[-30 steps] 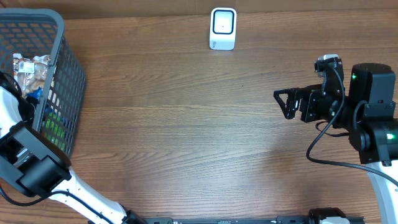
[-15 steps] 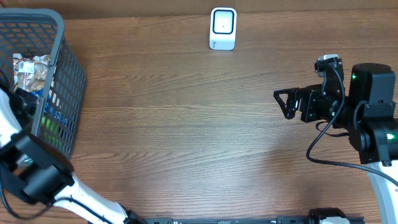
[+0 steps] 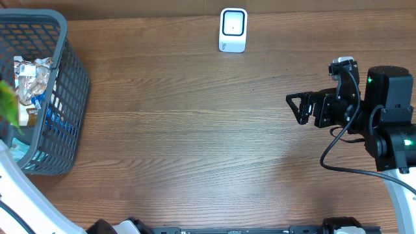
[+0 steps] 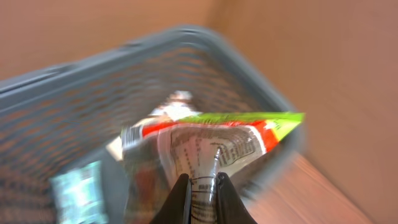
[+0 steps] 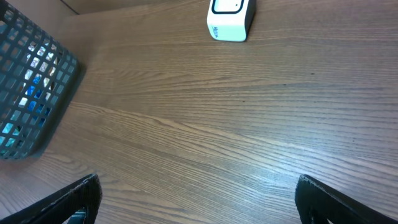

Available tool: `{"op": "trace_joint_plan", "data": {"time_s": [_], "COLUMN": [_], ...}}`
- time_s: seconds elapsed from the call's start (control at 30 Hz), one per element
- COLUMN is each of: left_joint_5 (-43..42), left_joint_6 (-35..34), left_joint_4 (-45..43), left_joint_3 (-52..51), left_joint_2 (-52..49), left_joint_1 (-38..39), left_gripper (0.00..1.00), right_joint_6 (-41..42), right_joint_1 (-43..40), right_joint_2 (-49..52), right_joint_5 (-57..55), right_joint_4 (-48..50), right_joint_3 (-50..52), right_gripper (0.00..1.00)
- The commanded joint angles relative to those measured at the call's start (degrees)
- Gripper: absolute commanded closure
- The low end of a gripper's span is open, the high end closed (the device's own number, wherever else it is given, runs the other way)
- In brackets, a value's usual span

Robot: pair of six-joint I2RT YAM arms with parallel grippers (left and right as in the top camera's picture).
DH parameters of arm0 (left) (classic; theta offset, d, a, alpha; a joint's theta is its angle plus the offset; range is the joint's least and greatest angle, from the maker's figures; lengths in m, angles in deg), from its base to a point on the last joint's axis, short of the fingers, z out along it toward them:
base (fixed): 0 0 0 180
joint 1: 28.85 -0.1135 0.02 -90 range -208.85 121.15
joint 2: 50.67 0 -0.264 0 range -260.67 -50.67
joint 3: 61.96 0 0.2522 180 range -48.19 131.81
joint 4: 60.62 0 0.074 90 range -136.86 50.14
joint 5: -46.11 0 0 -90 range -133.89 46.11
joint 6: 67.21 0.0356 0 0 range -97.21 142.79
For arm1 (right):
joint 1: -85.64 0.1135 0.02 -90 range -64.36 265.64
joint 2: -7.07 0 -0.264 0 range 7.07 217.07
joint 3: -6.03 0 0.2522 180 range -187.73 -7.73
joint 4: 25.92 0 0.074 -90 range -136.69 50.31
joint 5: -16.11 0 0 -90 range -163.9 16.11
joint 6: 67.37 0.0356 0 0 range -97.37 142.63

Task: Scan the item barcode
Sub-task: 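Lift the green snack bag out and drop it on the table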

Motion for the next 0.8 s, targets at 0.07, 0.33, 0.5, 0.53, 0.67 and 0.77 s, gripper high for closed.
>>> {"op": "trace_joint_plan", "data": {"time_s": [0.07, 0.33, 0.5, 0.53, 0.67, 0.77], "left_joint_5": [-14.3, -10.9, -3.9, -2.1, 0.0, 0.8], "left_joint_6": [11.5, 14.3, 10.8, 9.9, 8.0, 7.6], "left_joint_4": [2.1, 8.6, 9.7, 9.3, 7.0, 7.1], "left_joint_3": [0.3, -0.8, -0.8, -0.8, -0.5, 2.5], "left_joint_2": [0.9, -6.6, -16.6, -17.9, -19.1, -18.1], "left_joint_1": [10.8, 31.1, 40.5, 41.4, 41.7, 39.7], "left_gripper": [0.96, 0.96, 0.96, 0.96, 0.94, 0.71], "right_joint_6": [0.3, 0.3, 0.2, 0.2, 0.2, 0.2], "right_joint_1": [0.4, 0.4, 0.4, 0.4, 0.4, 0.4], "right_joint_2": [-0.1, 0.1, 0.7, 0.8, 1.6, 2.3], "right_joint_5": [-0.3, -0.3, -0.3, -0.3, -0.3, -0.3], "right_joint_4": [0.1, -0.1, -0.4, -0.5, -0.5, -0.5], "right_joint_3": [-1.9, -1.9, -1.9, -1.9, -1.9, -1.9], "right_gripper": [0.0, 0.0, 0.0, 0.0, 0.0, 0.0]}}
